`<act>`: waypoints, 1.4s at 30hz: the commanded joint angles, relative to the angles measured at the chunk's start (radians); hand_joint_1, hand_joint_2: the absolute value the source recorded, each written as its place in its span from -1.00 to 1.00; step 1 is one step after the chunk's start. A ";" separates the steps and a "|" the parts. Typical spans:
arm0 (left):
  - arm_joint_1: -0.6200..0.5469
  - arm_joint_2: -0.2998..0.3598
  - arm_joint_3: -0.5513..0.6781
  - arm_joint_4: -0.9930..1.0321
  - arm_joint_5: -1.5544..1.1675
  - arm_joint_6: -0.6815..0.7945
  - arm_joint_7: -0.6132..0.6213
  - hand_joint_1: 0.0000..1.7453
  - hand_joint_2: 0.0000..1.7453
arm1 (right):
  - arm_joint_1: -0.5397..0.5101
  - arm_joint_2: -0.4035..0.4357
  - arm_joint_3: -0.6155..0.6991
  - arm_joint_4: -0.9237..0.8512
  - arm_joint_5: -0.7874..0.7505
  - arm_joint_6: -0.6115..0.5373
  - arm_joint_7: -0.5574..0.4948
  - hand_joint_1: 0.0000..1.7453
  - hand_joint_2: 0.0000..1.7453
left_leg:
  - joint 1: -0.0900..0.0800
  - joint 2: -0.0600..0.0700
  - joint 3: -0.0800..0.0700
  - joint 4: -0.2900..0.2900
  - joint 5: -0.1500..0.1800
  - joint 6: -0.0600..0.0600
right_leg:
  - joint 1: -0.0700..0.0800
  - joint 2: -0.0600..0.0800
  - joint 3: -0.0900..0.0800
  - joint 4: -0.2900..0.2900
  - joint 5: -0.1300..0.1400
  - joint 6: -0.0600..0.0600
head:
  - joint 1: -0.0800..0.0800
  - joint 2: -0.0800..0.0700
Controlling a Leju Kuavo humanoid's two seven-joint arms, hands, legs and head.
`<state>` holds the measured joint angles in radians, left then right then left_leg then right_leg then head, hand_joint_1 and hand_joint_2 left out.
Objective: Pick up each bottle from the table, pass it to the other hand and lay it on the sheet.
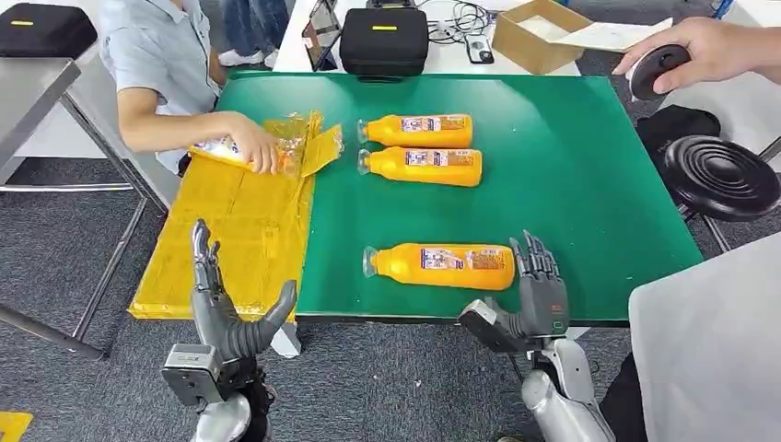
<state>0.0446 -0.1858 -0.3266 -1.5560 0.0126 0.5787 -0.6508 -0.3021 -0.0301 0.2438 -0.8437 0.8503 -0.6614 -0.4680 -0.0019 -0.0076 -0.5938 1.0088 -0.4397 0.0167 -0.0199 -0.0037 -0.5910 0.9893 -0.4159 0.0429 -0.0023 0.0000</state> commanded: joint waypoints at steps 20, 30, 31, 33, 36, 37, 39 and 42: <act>-0.106 0.002 -0.093 0.120 -0.004 -0.014 0.047 -1.00 1.00 | -0.254 0.093 0.085 0.399 0.045 0.113 0.115 -1.00 1.00 | 0.001 0.001 0.003 0.000 0.000 0.000 | 0.001 0.001 0.003 -0.001 0.000 -0.002 | 0.000 0.000; -0.120 0.007 -0.108 0.124 0.005 -0.039 0.072 -1.00 1.00 | -0.280 0.097 0.096 0.447 0.051 0.180 0.157 -1.00 1.00 | 0.000 0.000 0.001 0.000 0.001 0.001 | 0.000 0.000 0.001 0.000 0.000 -0.001 | 0.000 0.000; -0.119 0.009 -0.110 0.122 0.006 -0.042 0.075 -1.00 1.00 | -0.285 0.095 0.103 0.461 0.061 0.198 0.185 -1.00 1.00 | 0.000 0.000 0.002 0.000 0.001 0.001 | 0.000 0.000 0.001 0.000 0.000 -0.001 | 0.000 0.000; -0.118 0.010 -0.110 0.118 0.005 -0.043 0.076 -1.00 1.00 | -0.293 0.092 0.104 0.475 0.064 0.228 0.218 -1.00 1.00 | 0.000 0.001 0.002 0.000 0.001 0.000 | 0.000 0.000 0.002 -0.001 0.000 -0.001 | 0.000 0.000; -0.118 0.014 -0.112 0.110 0.005 -0.049 0.082 -1.00 1.00 | -0.311 0.083 0.115 0.487 0.072 0.296 0.258 -1.00 1.00 | 0.001 0.001 0.003 0.000 0.000 0.000 | 0.001 0.000 0.003 -0.001 0.000 -0.002 | 0.000 0.000; -0.120 0.014 -0.113 0.110 0.008 -0.057 0.088 -1.00 1.00 | -0.318 0.078 0.118 0.491 0.070 0.339 0.258 -0.84 1.00 | 0.000 0.000 0.003 0.000 0.000 0.000 | 0.000 0.000 0.003 -0.001 0.000 -0.002 | 0.000 0.000; -0.125 0.014 -0.113 0.112 0.012 -0.065 0.092 -1.00 1.00 | -0.329 0.070 0.125 0.498 0.071 0.390 0.265 1.00 1.00 | 0.001 0.000 0.005 0.000 0.000 0.000 | 0.001 -0.001 0.005 -0.001 0.000 -0.002 | 0.000 0.000; -0.130 0.017 -0.115 0.111 0.019 -0.081 0.099 -1.00 1.00 | -0.338 0.064 0.138 0.502 0.085 0.406 0.276 0.98 1.00 | 0.000 0.000 0.007 0.000 0.001 0.001 | 0.000 -0.001 0.006 -0.001 0.000 -0.001 | 0.000 0.000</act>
<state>-0.0417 -0.1934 -0.4223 -1.4946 0.0141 0.5215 -0.5676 -0.5948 0.0595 0.3258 -0.4581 0.9228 -0.3363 -0.2170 -0.0021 -0.0059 -0.5882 1.0090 -0.4389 0.0181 -0.0205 -0.0035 -0.5867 0.9891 -0.4159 0.0430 -0.0023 0.0000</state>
